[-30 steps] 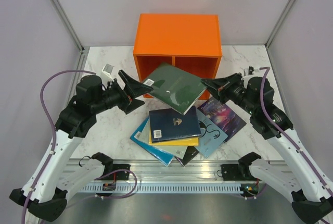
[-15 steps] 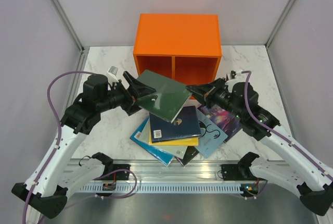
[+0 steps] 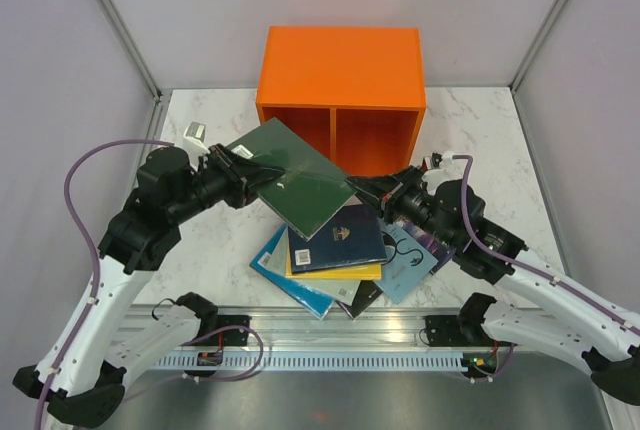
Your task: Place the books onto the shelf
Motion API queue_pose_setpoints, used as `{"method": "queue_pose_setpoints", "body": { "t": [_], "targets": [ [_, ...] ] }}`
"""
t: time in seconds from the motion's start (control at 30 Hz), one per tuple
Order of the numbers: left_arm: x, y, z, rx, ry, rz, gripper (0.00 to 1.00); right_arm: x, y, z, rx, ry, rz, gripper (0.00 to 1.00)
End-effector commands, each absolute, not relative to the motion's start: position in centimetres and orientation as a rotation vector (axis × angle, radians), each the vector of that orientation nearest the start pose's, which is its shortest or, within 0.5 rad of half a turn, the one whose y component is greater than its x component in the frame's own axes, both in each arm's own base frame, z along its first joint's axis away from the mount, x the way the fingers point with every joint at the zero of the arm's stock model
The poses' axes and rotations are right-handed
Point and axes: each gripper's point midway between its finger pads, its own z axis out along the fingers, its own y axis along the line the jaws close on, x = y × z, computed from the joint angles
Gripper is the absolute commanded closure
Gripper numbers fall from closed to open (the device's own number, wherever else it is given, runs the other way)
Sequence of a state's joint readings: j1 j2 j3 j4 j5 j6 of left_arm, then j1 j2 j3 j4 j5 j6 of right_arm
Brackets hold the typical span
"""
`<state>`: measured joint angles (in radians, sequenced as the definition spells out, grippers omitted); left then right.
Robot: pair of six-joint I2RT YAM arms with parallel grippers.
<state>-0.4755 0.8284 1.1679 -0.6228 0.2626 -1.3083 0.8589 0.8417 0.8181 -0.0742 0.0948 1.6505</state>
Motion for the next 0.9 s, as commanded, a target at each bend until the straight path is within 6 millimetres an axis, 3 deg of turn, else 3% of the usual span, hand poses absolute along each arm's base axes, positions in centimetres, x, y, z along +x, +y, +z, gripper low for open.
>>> {"method": "queue_pose_setpoints", "body": {
  "t": [0.0, 0.23, 0.27, 0.3, 0.37, 0.4, 0.6, 0.63, 0.67, 0.7, 0.87],
  "targets": [
    [23.0, -16.9, 35.8, -0.719, 1.956, -1.144, 0.98, 20.3, 26.6, 37.2, 0.861, 1.725, 1.792, 1.00],
    [24.4, -16.2, 36.0, -0.528, 1.956, -0.974, 0.98, 19.8, 26.8, 36.3, 0.797, 1.792, 1.738, 0.97],
    [24.6, -16.1, 35.9, -0.488, 1.959, -0.943, 0.98, 19.7, 26.5, 36.1, 0.786, 1.804, 1.712, 0.89],
    [24.8, -15.9, 35.3, -0.396, 1.974, -0.877, 0.98, 19.6, 26.0, 35.2, 0.794, 1.848, 1.649, 0.62],
    [25.3, -15.1, 33.8, -0.343, 1.991, -0.773, 0.98, 19.4, 25.0, 34.6, 0.786, 1.867, 1.572, 0.43],
    [25.3, -14.7, 33.1, -0.276, 2.002, -0.713, 0.98, 19.1, 24.5, 33.6, 0.794, 1.905, 1.524, 0.04],
    [24.3, -15.0, 28.6, -0.217, 2.097, -0.663, 0.98, 18.1, 22.3, 30.6, 0.837, 1.949, 1.434, 0.02],
    [24.8, -13.4, 27.3, -0.171, 2.093, -0.522, 0.98, 17.9, 22.1, 30.5, 0.842, 1.945, 1.438, 0.02],
    [25.5, -13.4, 27.8, -0.025, 2.044, -0.455, 0.98, 17.9, 21.9, 29.7, 0.859, 1.954, 1.424, 0.02],
    [25.4, -13.8, 27.7, 0.009, 2.036, -0.453, 0.98, 17.8, 21.9, 29.6, 0.862, 1.956, 1.425, 0.02],
    [25.7, -15.0, 27.2, 0.057, 2.014, -0.422, 0.98, 17.9, 22.0, 28.6, 0.863, 1.983, 1.395, 0.02]
  ]
}}
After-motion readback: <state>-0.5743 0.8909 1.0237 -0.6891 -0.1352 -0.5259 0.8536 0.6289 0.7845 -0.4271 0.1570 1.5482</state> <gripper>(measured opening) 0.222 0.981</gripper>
